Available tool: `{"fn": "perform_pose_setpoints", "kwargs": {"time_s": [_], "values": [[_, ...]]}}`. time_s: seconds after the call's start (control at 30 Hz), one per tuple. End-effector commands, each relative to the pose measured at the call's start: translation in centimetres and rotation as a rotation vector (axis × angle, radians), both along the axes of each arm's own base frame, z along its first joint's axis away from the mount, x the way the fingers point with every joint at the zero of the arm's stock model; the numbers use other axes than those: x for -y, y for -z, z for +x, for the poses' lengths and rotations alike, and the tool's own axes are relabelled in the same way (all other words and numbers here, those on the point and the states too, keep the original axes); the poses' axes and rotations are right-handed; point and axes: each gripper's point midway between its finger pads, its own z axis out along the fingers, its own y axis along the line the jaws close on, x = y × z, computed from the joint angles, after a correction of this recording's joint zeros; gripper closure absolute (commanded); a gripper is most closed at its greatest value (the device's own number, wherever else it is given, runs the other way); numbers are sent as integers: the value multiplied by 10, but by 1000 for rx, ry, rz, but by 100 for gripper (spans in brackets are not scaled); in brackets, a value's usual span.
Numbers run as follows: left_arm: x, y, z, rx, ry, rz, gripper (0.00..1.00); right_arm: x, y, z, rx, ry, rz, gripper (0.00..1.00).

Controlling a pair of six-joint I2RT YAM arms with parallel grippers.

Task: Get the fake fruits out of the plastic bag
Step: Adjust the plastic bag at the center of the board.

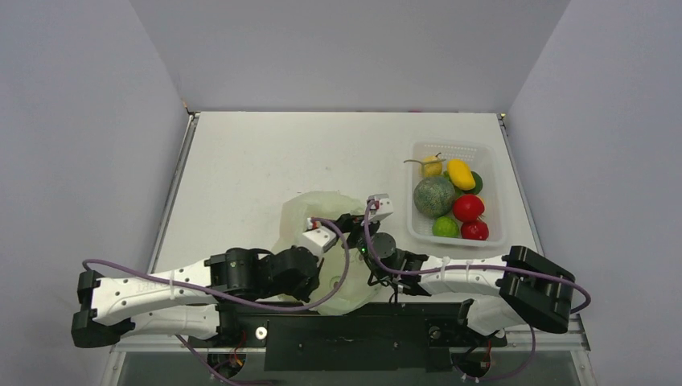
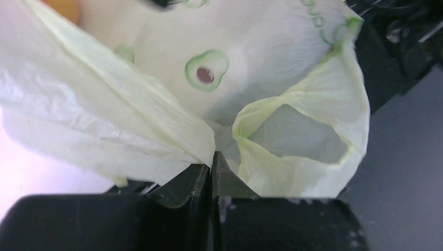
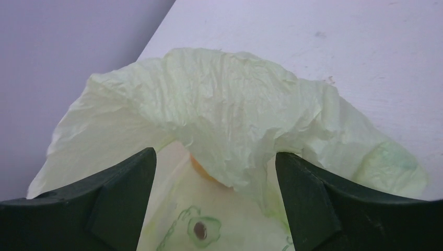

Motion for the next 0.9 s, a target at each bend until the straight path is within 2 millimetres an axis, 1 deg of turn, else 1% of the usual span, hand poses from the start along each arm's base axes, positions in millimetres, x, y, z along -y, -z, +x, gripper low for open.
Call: {"fn": "perform_pose_setpoints", "kwargs": {"time_s": [0.0, 0.03, 0.07, 0.1, 0.13, 0.17, 0.2, 0.23, 0.27, 0.3, 0.33, 0.37, 0.4, 0.43, 0.47, 0.5, 0.53, 0.57, 0.6, 0.63, 0.67, 0.7, 0.73, 0.77, 0.8, 0.83, 0.87], "values": [[-53, 9, -1, -37, -195, -31, 100, -21, 6, -33, 5, -112, -39, 21], [-61, 6, -2, -40, -208, -43, 100, -27, 4, -37, 7, -132, -18, 22], [-64, 3, -2, -49, -232, -58, 100, -36, 11, -44, -1, -172, -26, 23], [-70, 0, -3, -54, -242, -59, 100, -42, 8, -47, 5, -196, -7, 26], [-73, 0, -4, -62, -261, -60, 100, -52, 12, -51, -4, -237, -11, 30], [-80, 2, -5, -66, -270, -36, 100, -57, 18, -53, -16, -253, -15, 32], [-83, 3, -5, -70, -286, -27, 100, -65, 15, -55, -18, -283, -2, 38], [-86, 6, -6, -74, -289, -7, 100, -71, 18, -57, -25, -297, 4, 42], [-86, 7, -7, -78, -286, -3, 100, -77, 16, -59, -28, -322, 16, 46], [-83, 7, -7, -80, -277, -4, 100, -84, 18, -63, -36, -351, 26, 47], [-80, 7, -7, -80, -273, -11, 100, -88, 16, -64, -39, -365, 39, 48], [-79, 6, -5, -72, -275, -9, 100, -92, 19, -67, -46, -384, 38, 48], [-75, 1, -2, -60, -282, -27, 100, -94, 19, -67, -50, -386, 47, 48], [-75, -3, 7, -20, -309, -35, 100, -94, 22, -65, -55, -380, 47, 48], [-64, -19, 14, 8, -326, -100, 100, -93, 24, -63, -66, -368, 56, 48], [-57, -28, 23, 58, -327, -123, 100, -90, 28, -57, -76, -350, 52, 48], [-29, -58, 30, 83, -303, -266, 100, -87, 31, -52, -90, -335, 52, 47], [-8, -68, 26, 106, -189, -283, 100, -82, 33, -43, -96, -310, 51, 47], [21, -96, 26, 118, -133, -384, 100, -77, 36, -38, -106, -292, 47, 47], [35, -107, 18, 120, -44, -400, 100, -68, 34, -28, -104, -259, 48, 47], [51, -122, 16, 119, -10, -418, 100, -61, 37, -24, -112, -241, 29, 47], [56, -126, 11, 109, 28, -410, 100, -50, 31, -15, -103, -202, 32, 47], [58, -126, 8, 93, 39, -372, 100, -42, 26, -13, -93, -184, 23, 46], [57, -124, 5, 74, 35, -358, 100, -32, 26, -8, -87, -150, 10, 46], [48, -112, 3, 61, 24, -316, 100, -26, 20, -8, -72, -139, -4, 45], [40, -88, 0, 27, -6, -272, 100, -21, 19, -7, -66, -129, -17, 45], [25, -80, 1, 24, -40, -265, 100, -18, 15, -9, -60, -131, -33, 45]]}}
